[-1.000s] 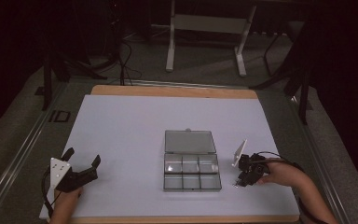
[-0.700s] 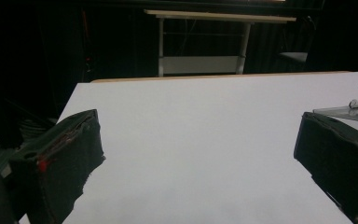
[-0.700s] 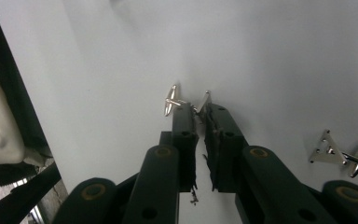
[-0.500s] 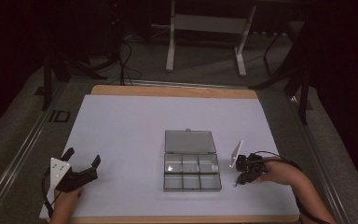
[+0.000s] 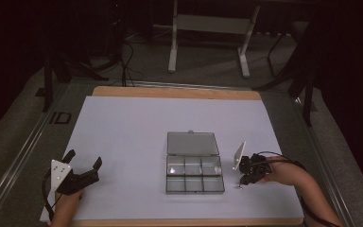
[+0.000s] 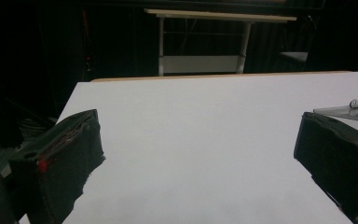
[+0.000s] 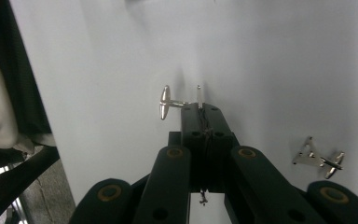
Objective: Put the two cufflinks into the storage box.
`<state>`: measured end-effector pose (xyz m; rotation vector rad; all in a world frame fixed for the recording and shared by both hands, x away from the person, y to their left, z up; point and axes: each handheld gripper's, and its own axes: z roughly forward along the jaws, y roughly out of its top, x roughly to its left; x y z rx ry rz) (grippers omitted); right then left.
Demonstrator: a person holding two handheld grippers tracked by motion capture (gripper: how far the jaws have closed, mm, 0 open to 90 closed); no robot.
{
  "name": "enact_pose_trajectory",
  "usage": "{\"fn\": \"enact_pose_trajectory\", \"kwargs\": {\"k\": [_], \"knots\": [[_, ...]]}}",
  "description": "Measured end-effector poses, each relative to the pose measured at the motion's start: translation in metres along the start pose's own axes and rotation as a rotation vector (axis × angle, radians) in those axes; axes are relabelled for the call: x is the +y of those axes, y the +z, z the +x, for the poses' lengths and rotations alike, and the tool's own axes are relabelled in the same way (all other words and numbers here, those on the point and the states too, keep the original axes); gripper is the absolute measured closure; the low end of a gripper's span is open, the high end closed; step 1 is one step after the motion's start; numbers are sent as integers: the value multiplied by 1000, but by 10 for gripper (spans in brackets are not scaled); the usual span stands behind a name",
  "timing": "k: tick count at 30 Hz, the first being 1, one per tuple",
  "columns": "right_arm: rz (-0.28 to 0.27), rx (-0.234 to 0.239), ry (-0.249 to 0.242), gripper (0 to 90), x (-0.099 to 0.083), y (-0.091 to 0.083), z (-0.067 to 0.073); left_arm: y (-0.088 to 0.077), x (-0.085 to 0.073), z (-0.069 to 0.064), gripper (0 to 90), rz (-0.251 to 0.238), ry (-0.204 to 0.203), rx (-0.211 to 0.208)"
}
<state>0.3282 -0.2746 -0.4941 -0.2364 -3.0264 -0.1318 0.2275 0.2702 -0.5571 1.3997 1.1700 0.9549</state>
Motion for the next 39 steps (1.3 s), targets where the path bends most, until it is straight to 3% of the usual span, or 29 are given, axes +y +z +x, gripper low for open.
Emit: {"fn": "enact_pose_trajectory", "kwargs": {"k": [11, 24, 39], "knots": [[-17, -22, -45, 895, 10, -20, 2, 0, 0, 0, 16, 1, -2, -2], [-83, -70, -97, 895, 30, -44, 0, 0, 0, 0, 15, 0, -2, -3], [-226, -113, -179, 895, 64, -46, -3, 0, 0, 1, 16, -1, -5, -6]]}}
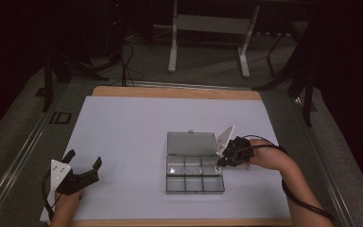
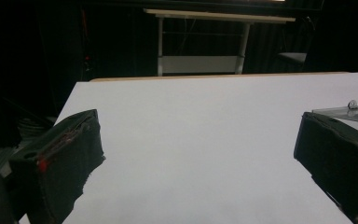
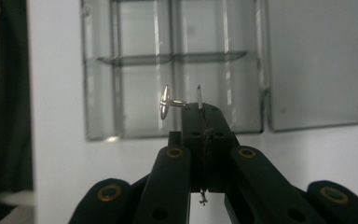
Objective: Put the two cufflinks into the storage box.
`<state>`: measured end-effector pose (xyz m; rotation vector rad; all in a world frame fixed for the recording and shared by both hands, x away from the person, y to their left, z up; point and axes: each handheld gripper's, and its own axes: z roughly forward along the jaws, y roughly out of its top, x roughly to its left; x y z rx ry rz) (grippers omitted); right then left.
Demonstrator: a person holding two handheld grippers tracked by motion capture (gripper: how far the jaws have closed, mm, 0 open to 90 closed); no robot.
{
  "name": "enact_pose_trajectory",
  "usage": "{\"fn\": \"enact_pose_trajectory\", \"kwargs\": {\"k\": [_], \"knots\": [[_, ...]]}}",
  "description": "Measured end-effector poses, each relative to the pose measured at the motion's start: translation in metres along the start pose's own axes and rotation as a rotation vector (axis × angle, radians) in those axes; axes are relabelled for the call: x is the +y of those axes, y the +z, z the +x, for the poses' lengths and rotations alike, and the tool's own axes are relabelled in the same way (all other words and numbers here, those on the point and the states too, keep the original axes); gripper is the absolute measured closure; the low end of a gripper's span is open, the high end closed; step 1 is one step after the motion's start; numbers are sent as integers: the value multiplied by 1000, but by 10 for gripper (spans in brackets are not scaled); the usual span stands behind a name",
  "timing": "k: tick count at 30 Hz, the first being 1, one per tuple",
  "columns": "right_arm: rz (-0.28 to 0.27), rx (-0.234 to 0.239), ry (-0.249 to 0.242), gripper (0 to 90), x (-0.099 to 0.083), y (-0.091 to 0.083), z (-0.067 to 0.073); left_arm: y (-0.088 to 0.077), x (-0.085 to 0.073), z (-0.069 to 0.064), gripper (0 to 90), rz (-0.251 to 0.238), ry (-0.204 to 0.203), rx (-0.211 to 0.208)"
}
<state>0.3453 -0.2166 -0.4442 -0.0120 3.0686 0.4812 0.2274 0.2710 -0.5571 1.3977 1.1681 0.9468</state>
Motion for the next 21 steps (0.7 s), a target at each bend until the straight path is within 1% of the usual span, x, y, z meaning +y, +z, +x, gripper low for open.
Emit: {"fn": "enact_pose_trajectory", "kwargs": {"k": [1, 2, 3, 4, 5, 7, 8, 10, 11, 13, 14, 15, 19, 20, 21], "knots": [[-10, 9, 1, 895, 2, 1, -1, 0, 0, 0, 15, 0, 0, 0], [-12, 3, -12, 895, 3, 3, 0, 0, 0, 0, 15, 0, -1, 0], [-17, -1, -11, 895, 5, 4, 0, 0, 0, 0, 16, 1, -1, 0], [-22, 8, -11, 895, 7, 5, -1, 0, 0, 0, 16, 1, -2, 0], [-26, 2, -21, 895, 9, 6, 0, 0, 0, 0, 16, 1, -2, 0], [-43, 8, -28, 895, 13, 9, -1, 0, 0, 0, 16, 0, 0, -1], [-50, 0, -33, 895, 16, 11, -1, 0, 0, 0, 15, 0, 0, -1], [-68, 10, -41, 895, 20, 14, -2, 0, 0, 0, 16, 0, -2, -1], [-75, -1, -52, 895, 23, 16, -2, 0, 0, 0, 16, 1, -2, -1], [-82, 4, -53, 895, 28, 19, -4, 0, 0, 0, 15, 1, -2, -1], [-91, -7, -60, 895, 30, 21, -4, 0, 0, 0, 15, 1, -1, -1], [-102, 4, -57, 895, 33, 22, -6, 0, 0, 0, 16, 0, -1, -1], [-107, 5, -76, 895, 41, 32, -7, 0, 0, 0, 16, 0, -2, -1], [-107, 2, -75, 895, 43, 35, -8, 0, 0, 0, 15, 0, -2, -2], [-104, 11, -73, 895, 44, 38, -9, 0, 0, 0, 15, 0, 0, -2]]}}
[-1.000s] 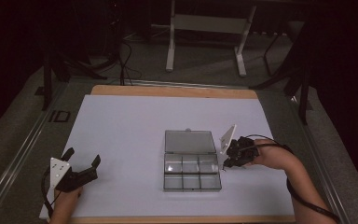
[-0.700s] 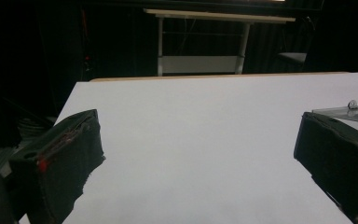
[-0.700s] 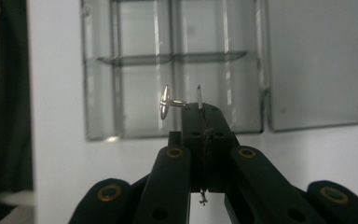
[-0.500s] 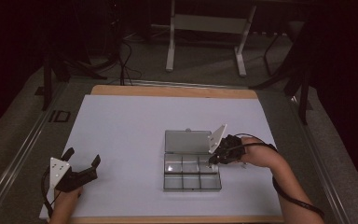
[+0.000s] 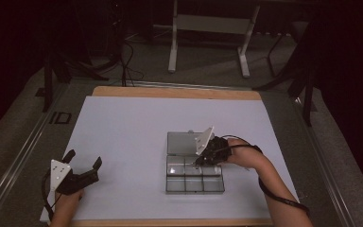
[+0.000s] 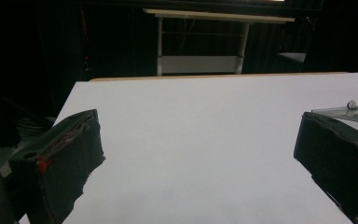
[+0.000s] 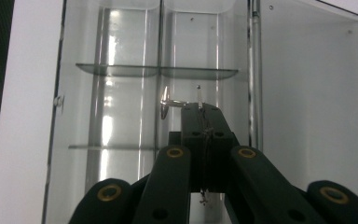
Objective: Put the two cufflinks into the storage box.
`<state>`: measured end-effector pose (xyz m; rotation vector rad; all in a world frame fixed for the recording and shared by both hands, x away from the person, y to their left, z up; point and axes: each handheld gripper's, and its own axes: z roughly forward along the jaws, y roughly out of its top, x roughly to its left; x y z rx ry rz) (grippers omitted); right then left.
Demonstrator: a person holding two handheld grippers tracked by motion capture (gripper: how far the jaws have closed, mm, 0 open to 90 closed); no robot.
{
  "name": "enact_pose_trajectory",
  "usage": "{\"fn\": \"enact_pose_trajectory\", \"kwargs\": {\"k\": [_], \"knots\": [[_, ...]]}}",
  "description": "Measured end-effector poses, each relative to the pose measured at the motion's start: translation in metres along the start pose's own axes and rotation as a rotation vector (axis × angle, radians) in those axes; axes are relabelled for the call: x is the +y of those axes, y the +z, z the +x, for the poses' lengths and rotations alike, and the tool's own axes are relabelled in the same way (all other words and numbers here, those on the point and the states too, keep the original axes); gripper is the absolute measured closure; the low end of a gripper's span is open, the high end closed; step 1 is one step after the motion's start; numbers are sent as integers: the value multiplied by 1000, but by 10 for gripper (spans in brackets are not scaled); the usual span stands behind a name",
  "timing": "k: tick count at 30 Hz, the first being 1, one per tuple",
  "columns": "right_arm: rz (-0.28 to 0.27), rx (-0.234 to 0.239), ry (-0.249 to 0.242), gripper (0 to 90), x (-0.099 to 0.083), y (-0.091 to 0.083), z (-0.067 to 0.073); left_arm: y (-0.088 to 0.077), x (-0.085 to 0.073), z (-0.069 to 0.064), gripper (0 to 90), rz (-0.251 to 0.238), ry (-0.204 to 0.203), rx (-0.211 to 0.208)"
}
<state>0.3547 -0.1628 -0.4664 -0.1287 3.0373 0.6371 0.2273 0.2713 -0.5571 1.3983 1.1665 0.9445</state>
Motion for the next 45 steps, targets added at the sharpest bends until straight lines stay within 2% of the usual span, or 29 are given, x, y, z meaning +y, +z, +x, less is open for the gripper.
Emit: {"fn": "enact_pose_trajectory", "kwargs": {"k": [12, 14, 21, 45], "knots": [[20, -1, -6, 895, 3, 25, -6, 0, 0, 0, 16, 0, -2, -2], [50, -3, -9, 894, 3, 32, -7, 0, 0, 0, 16, 1, -2, -3], [80, 6, -14, 895, 5, 43, -8, 0, 0, 0, 15, -1, 2, -4], [123, 2, -18, 893, 12, 55, -8, 0, 0, 0, 15, 0, 1, -5]]}}
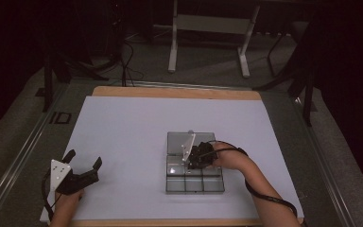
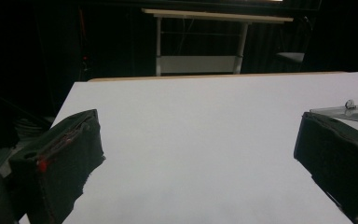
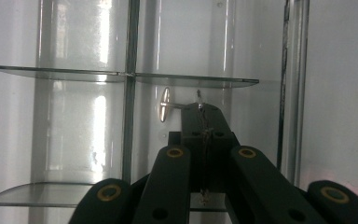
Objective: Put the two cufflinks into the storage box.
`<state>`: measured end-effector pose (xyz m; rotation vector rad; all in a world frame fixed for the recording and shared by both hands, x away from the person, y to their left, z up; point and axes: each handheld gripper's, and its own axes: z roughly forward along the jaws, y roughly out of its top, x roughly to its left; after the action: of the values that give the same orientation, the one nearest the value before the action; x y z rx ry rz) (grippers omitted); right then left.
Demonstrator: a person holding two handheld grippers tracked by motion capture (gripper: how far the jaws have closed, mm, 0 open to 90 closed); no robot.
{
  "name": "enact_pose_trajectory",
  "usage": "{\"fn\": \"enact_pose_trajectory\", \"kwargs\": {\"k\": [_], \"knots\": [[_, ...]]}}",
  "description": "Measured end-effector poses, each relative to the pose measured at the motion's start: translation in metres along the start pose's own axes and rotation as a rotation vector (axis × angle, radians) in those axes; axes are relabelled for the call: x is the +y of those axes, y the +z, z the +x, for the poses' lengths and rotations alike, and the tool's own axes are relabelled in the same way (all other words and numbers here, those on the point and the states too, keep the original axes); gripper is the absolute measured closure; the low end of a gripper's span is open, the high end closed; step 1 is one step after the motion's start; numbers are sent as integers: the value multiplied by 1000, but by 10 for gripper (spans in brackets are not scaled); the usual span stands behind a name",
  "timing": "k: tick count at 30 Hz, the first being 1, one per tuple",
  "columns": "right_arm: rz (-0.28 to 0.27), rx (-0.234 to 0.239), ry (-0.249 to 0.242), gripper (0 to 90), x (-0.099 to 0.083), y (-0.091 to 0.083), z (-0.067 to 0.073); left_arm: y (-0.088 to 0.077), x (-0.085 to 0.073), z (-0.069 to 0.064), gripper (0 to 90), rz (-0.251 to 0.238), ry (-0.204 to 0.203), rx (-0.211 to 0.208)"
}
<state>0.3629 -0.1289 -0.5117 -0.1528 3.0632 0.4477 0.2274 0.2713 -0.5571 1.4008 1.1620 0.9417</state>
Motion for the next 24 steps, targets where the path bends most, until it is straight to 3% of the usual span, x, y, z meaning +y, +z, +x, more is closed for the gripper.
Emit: {"fn": "enact_pose_trajectory", "kwargs": {"k": [9, 24], "knots": [[11, 11, 4, 829, 2, -4, 0, 0, 0, 0, 15, 1, -3, -1], [32, 18, 30, 786, -4, -43, 5, 0, 0, 0, 15, 2, 0, 2]]}}
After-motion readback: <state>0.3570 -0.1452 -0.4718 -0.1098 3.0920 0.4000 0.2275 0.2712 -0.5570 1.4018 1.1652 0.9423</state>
